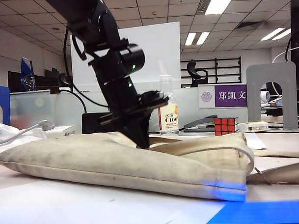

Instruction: Take the glasses case out of the canvas bag and put it on the table.

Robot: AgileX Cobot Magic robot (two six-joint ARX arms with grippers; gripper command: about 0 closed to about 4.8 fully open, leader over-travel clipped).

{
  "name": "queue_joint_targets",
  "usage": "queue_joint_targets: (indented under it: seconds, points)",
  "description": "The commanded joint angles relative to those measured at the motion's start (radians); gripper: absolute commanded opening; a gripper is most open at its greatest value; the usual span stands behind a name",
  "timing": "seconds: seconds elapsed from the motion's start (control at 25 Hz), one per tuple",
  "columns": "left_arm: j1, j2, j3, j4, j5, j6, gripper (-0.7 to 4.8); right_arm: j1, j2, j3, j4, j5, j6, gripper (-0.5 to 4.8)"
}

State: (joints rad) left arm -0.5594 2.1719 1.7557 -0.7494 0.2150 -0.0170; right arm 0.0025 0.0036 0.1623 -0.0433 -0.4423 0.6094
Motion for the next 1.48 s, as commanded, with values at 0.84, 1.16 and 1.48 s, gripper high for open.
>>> queue_joint_targets:
  seconds: [0.84,1.16,1.48]
  points:
    - [0.011,0.109,0.221,-0.159,-0.177,0.074,3.13,0.0,-0.002,-0.011,0.008,-0.01,0.001,-0.05]
    - [0.005,0.127,0.221,-0.138,-0.095,0.069,3.13,0.0,-0.002,-0.011,-0.018,-0.012,0.002,-0.05]
    - [-0.018,0.185,0.221,-0.154,-0.098,0.058,2.37,0.001,-0.002,-0.011,-0.035,-0.036,0.023,-0.05]
